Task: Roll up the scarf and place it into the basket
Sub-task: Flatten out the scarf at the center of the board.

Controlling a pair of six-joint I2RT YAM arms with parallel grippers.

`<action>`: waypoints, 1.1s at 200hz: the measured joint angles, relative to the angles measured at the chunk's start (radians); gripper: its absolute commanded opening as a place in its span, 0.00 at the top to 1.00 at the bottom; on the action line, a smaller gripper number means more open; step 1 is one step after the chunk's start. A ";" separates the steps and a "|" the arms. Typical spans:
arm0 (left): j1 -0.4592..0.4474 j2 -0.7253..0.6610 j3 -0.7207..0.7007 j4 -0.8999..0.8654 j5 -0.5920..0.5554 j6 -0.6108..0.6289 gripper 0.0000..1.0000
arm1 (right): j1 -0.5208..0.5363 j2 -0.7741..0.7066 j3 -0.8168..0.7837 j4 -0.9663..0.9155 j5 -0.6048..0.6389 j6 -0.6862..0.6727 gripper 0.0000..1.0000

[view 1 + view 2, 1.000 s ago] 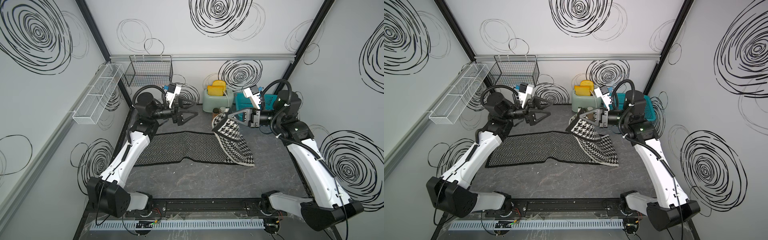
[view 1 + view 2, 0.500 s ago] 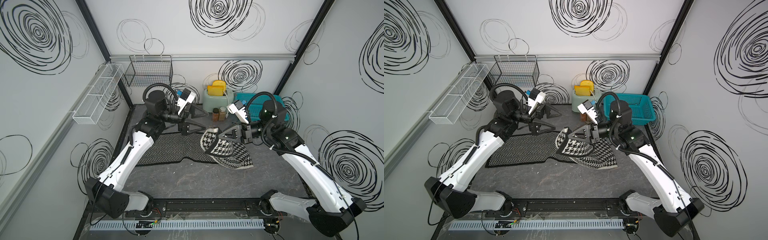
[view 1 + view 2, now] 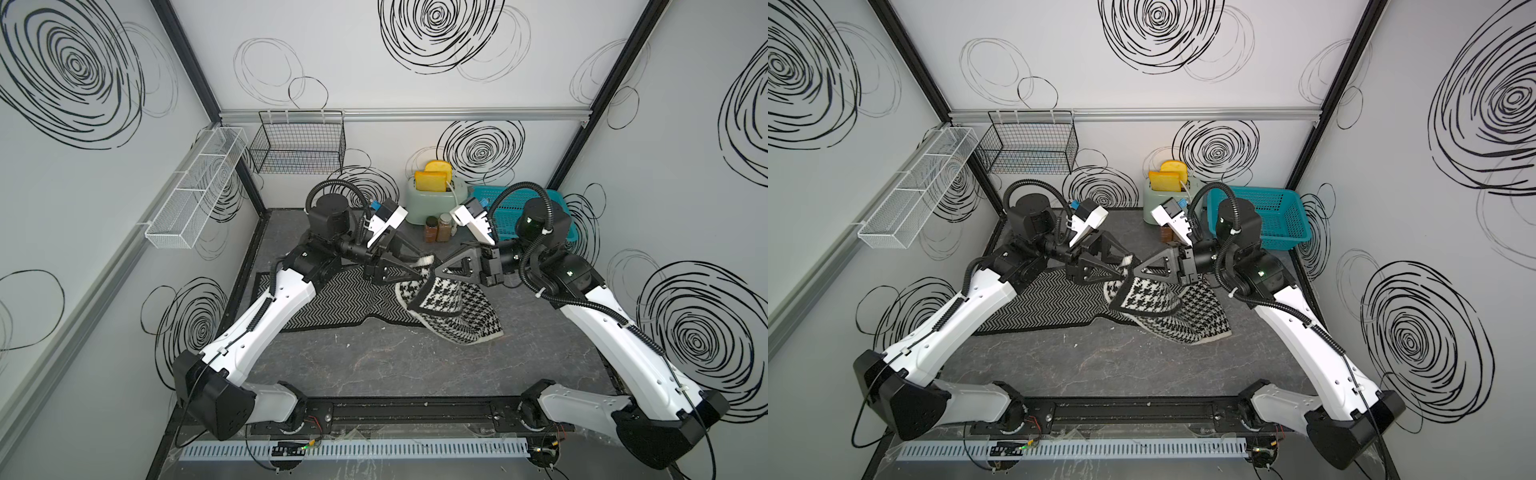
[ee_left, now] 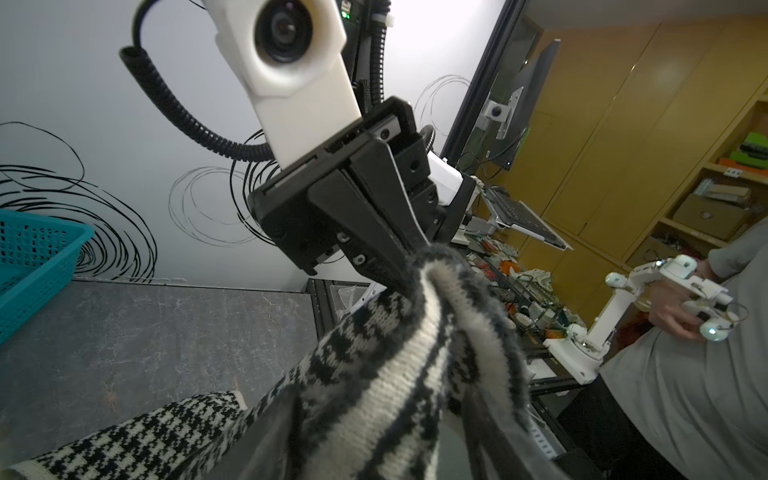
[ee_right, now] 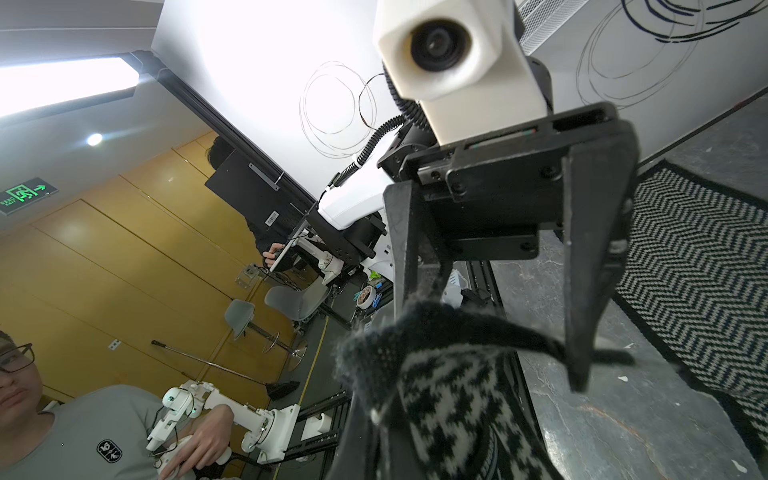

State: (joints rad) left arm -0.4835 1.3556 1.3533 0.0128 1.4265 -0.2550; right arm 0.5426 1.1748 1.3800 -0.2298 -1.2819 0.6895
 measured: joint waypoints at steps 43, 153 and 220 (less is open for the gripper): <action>-0.011 -0.010 -0.002 -0.011 0.008 0.009 0.79 | -0.012 0.003 0.000 0.001 -0.001 0.000 1.00; 0.020 0.014 0.114 -0.002 -0.206 -0.098 1.00 | -0.468 0.077 0.054 -0.087 0.171 -0.066 0.28; 0.122 0.057 0.246 -0.024 -0.517 -0.293 1.00 | -0.564 0.035 -0.150 -0.340 0.519 -0.209 0.26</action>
State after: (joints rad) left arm -0.3618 1.4128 1.5993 -0.0116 0.9096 -0.5484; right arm -0.0212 1.2098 1.2297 -0.5697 -0.7631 0.4805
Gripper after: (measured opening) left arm 0.061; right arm 0.743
